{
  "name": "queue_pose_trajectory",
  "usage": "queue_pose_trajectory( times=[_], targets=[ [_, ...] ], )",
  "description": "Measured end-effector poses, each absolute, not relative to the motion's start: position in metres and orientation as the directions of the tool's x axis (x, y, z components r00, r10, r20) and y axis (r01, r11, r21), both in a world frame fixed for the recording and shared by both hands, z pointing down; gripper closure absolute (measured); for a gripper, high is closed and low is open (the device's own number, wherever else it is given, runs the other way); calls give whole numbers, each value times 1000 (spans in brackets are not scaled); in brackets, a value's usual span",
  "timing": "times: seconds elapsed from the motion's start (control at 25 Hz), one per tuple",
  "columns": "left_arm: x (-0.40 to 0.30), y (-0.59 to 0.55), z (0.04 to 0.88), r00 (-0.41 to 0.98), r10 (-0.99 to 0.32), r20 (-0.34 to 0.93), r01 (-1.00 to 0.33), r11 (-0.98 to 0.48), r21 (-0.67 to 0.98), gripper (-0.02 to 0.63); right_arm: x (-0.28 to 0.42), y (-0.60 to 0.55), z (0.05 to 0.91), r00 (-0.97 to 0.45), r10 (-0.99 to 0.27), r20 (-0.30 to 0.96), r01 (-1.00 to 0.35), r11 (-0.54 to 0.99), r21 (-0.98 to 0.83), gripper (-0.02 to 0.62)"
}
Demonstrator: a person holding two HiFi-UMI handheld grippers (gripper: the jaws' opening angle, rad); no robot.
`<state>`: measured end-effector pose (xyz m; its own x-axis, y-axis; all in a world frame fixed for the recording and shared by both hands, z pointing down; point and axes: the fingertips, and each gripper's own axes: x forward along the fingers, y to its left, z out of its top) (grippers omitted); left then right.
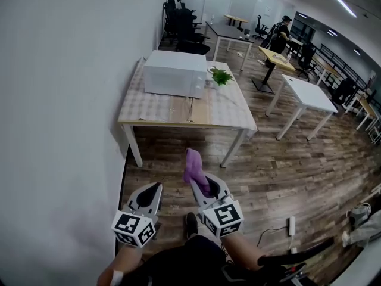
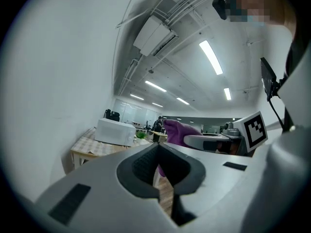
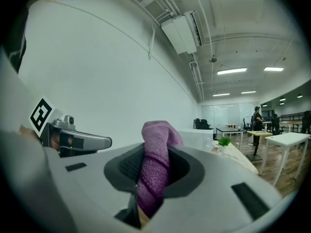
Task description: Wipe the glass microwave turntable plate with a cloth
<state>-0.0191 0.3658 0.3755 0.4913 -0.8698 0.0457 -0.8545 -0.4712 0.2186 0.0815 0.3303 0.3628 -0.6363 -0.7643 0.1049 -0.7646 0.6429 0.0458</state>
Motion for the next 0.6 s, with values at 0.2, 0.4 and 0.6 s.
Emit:
queue_pose_trajectory(
  times=[0.2, 0.4, 0.6],
  targets=[
    [-23, 332, 375, 483, -873, 68, -864, -462, 202, 598, 81, 290, 366, -643, -758, 109, -762, 648, 14, 505],
    [-20, 290, 373, 486, -873, 48, -861, -469, 196, 598, 83, 246, 369, -647, -753, 116, -757, 653, 13, 506],
    [-18, 238, 377, 468, -881, 64, -872, -449, 193, 598, 84, 195, 371, -669, -733, 119, -739, 674, 1, 506]
  ],
)
